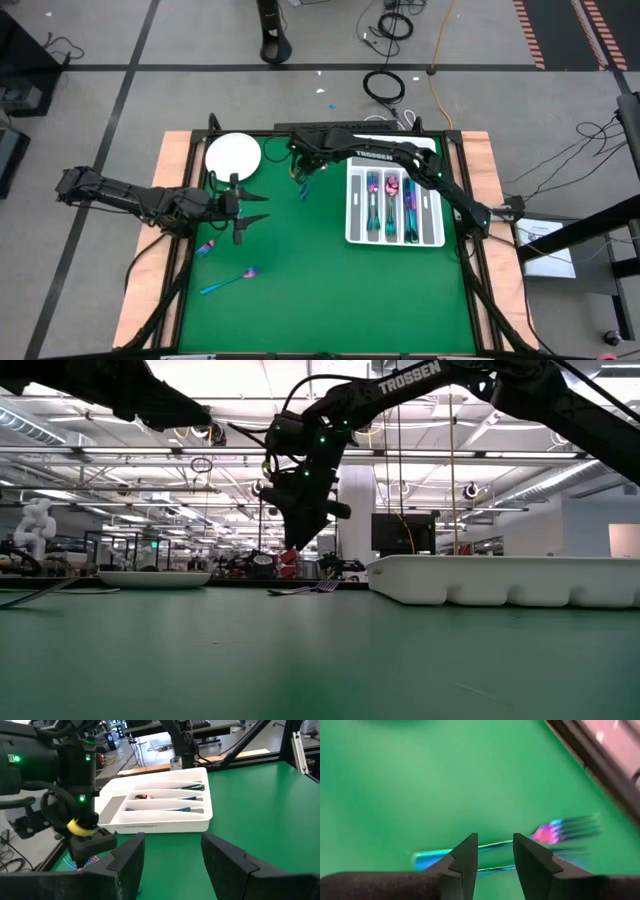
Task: Sort silverware
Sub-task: Put the blue fork into the white cutlery tray
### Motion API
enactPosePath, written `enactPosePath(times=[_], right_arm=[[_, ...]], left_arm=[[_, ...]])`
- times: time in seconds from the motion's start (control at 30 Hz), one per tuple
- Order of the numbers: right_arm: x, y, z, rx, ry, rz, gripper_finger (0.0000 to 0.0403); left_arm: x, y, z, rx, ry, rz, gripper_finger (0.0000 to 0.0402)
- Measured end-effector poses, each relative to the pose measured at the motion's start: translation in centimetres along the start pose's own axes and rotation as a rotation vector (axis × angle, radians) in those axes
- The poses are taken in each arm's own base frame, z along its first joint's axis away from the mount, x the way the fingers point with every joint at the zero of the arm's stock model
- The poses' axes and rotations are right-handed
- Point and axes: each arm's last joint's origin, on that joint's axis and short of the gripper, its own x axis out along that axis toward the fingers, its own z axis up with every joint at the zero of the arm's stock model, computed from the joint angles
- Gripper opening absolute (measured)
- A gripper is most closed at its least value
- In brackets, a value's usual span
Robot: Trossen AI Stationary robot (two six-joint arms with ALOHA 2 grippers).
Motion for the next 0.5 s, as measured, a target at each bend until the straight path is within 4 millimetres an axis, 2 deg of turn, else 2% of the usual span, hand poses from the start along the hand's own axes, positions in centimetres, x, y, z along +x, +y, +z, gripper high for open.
enactPosePath(times=[0.1, 0.23, 0.3, 0.5], right_arm=[[0.0, 0.4, 0.0, 0.125, -0.009, 0.014, 0.0114], [0.6, 1.1, -0.5, 0.452, -0.034, -0.014, 0.0114], [1.3, 1.6, -0.9, 0.507, -0.051, 0.005, 0.0114], [3.1, 2.3, -3.7, 0.663, 0.04, -0.054, 0.0114]], left_arm=[[0.0, 0.0, 0.0, -0.007, 0.0, 0.0, 0.0198], [0.0, 0.0, -0.1, -0.023, 0.005, -0.001, 0.0198], [0.0, 0.0, -0.1, -0.023, 0.007, -0.01, 0.0198], [0.0, -0.2, 0.0, -0.024, -0.002, -0.082, 0.0198]])
